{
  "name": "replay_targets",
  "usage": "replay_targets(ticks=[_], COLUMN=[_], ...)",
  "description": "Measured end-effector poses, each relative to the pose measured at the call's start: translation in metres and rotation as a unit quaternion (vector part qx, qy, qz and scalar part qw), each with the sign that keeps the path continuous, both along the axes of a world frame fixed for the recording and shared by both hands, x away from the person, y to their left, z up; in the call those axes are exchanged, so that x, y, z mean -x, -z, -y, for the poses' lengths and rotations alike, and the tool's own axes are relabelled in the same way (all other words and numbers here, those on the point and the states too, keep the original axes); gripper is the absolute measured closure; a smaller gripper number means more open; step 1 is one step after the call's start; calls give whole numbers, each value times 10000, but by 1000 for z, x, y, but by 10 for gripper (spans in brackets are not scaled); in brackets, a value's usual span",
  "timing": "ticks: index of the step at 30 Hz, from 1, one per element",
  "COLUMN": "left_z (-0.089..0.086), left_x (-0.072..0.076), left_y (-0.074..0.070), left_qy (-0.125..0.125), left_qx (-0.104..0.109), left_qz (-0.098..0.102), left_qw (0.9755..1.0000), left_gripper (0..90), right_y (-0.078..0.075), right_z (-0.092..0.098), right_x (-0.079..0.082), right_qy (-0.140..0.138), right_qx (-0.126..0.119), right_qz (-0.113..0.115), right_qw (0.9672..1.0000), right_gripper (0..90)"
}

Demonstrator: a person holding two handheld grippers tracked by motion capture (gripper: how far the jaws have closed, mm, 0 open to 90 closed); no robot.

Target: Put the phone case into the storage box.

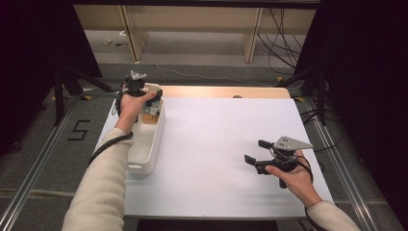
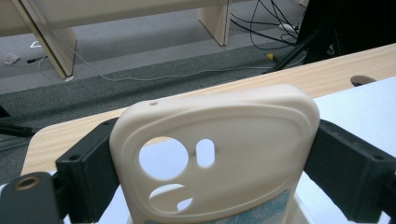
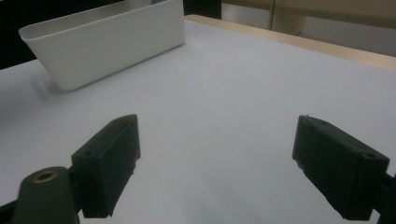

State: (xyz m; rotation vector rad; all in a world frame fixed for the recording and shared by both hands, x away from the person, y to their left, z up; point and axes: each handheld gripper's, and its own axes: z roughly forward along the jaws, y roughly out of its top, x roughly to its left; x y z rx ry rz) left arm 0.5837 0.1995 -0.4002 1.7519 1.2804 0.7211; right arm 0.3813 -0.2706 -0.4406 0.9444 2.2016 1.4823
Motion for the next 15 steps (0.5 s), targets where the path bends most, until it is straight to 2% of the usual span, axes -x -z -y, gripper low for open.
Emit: replay_targets(ticks=[15], left_z=[1], left_x=[-4], left_y=[0], left_qy=[-26], left_qx=[1], left_qz=[-34], left_qw=[10000], left_gripper=[97], right_y=[0], right_z=[0], right_x=[0], right_qy=[-2], right_qx=[6], right_qz=[-5], right_qw=[10000], right_gripper=[158])
